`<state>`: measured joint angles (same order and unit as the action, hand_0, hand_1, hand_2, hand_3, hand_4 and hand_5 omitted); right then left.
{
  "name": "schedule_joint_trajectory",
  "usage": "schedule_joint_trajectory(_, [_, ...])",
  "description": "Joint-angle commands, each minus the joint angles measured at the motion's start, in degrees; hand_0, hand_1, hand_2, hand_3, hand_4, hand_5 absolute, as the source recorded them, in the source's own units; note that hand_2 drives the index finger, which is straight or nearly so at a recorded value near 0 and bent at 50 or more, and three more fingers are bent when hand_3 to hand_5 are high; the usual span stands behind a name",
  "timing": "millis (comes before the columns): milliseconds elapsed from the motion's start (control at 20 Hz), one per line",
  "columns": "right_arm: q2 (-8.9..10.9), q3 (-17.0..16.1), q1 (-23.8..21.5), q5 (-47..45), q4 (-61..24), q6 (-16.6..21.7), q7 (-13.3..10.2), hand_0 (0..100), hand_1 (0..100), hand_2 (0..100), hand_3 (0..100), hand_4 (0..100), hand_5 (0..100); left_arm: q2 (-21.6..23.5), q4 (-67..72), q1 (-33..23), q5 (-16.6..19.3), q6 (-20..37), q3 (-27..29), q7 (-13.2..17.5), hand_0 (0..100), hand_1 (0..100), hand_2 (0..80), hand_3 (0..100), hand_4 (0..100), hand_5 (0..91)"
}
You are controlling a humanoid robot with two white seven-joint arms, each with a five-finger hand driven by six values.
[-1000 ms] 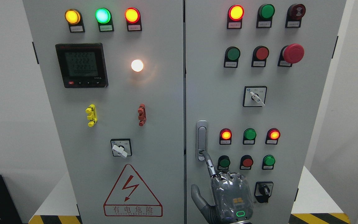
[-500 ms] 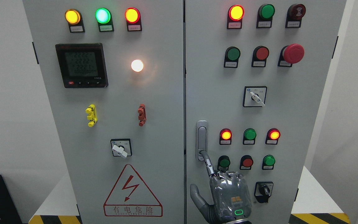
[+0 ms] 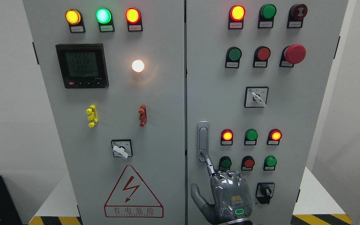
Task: Release door handle
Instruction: 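Close the right hand fingers around the silver latch handle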
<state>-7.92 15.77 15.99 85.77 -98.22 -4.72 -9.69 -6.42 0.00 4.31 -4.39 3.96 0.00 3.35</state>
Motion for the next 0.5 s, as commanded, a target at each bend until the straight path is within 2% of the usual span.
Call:
schedule_joint_trajectory(0, [0.01,0.0,0.2,0.1,1.0,0.0,0.0,48,29,0,93,87,93,0.0,-1.1,0.0,0.0,0.0,-1.2,0.0,0,0,2.3,10,1,0.0])
schedule_joint_trajectory(450, [0.09,-0.2,0.5,0.2,1.7,-1.3,0.3,48,29,0,93,87,93,0.0,-1.1,0.0,0.0,0.0,-1.2,0.0,0,0,2.2,9,1,0.0])
